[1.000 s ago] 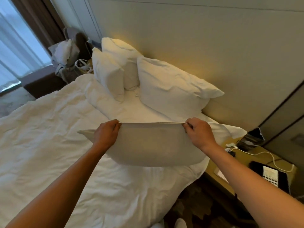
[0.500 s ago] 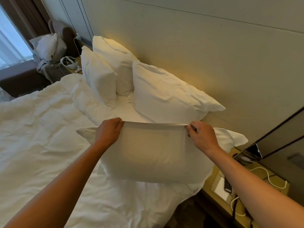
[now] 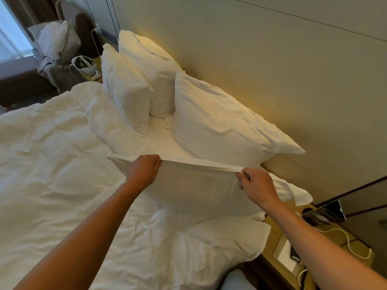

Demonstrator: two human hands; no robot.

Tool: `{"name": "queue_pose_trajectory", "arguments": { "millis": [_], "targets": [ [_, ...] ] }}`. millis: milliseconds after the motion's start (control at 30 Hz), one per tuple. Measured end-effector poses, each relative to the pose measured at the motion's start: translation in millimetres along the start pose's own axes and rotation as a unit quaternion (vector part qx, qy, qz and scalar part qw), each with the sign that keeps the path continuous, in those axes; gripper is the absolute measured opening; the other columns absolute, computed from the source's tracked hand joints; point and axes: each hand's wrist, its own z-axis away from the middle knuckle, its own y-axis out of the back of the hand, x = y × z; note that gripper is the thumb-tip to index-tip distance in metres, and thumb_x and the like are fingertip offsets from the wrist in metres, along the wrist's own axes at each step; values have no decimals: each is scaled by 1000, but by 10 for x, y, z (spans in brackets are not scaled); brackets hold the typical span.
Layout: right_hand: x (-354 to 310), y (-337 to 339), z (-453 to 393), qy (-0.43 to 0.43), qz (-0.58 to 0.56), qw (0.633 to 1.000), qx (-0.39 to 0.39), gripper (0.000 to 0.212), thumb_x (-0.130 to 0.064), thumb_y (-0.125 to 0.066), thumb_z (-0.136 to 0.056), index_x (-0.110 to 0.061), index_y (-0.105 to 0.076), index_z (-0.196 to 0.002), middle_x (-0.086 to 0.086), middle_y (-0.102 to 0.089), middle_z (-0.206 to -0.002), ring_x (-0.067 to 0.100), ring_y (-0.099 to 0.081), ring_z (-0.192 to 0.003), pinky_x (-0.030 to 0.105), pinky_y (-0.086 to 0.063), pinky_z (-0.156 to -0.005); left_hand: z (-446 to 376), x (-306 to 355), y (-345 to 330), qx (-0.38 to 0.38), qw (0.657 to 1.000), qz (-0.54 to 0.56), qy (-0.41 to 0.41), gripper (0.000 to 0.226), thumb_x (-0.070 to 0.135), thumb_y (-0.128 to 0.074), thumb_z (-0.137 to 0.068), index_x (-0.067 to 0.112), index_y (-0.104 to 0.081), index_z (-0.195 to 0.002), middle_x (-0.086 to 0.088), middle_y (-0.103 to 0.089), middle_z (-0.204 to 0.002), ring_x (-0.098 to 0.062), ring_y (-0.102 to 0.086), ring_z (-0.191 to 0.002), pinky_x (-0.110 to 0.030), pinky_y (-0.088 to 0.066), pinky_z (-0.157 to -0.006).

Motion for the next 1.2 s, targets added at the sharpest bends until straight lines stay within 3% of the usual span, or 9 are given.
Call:
{"name": "queue_pose_trajectory", "arguments": {
  "millis": [133,267,500,767,867,1000,1100,1200],
  "targets": [
    [328,-233,-94,-50,-14,998,-41,41,-34,-56,-104,-13,-62,-69,-1,-69,-64,18,-64,-65,47,-57,-72,-81,82,-287,-75,997,17,-11,32,34,-45,-106,20,-68,-88,0,-67,-82,-22,-64,-76,-36,-53,-67],
    [587,-322,-181,-52,-33,997,-40,39,-36,-52,-106,-20,-59,-70,-4,-65,-58,11,-63,-59,43,-58,-72,-224,236,-427,-101,994,38,-19,29,27,-44,-105,15,-62,-85,-5,-65,-78,-26,-61,-72,-37,-50,-66],
    [667,-360,-427,-20,-17,999,-30,32,-37,-52,-105,-25,-54,-75,-5,-61,-71,14,-59,-66,45,-55,-67,-394,222,-484,-128,990,55,0,25,22,-47,-104,12,-70,-98,-9,-71,-87,-28,-65,-80,-39,-54,-75],
    [728,-410,-486,-32,-5,999,-41,10,-39,-68,-97,-34,-60,-99,-14,-65,-86,4,-60,-75,26,-50,-64,-513,197,-493,-123,991,47,-16,27,22,-46,-105,15,-69,-93,-7,-71,-85,-25,-65,-77,-38,-53,-72],
    [703,-409,-479,-35,-7,999,-40,5,-38,-69,-97,-36,-65,-98,-14,-67,-84,5,-61,-75,27,-51,-66,-532,185,-499,-120,991,53,-16,26,23,-47,-105,14,-69,-94,-7,-71,-86,-26,-65,-79,-39,-54,-75],
    [668,-459,-435,-42,51,997,-46,31,-37,-65,-100,-19,-66,-75,-4,-64,-73,11,-56,-66,37,-53,-62,-511,139,-539,-115,992,56,-14,26,24,-48,-105,14,-70,-95,-7,-71,-86,-26,-65,-79,-37,-52,-74],
    [638,-464,-400,-34,41,997,-51,36,-38,-62,-101,-24,-62,-69,-8,-60,-66,10,-56,-62,31,-44,-56,-479,93,-561,-99,993,62,-14,26,23,-47,-105,14,-68,-93,-6,-70,-82,-25,-64,-75,-34,-49,-68],
    [558,-449,-363,-38,8,998,-46,33,-39,-60,-103,-28,-67,-72,-10,-66,-69,10,-59,-66,28,-45,-59,-526,51,-533,-73,995,68,-11,24,22,-47,-105,16,-66,-91,-6,-69,-77,-25,-63,-71,-33,-46,-65]
  ]
}}
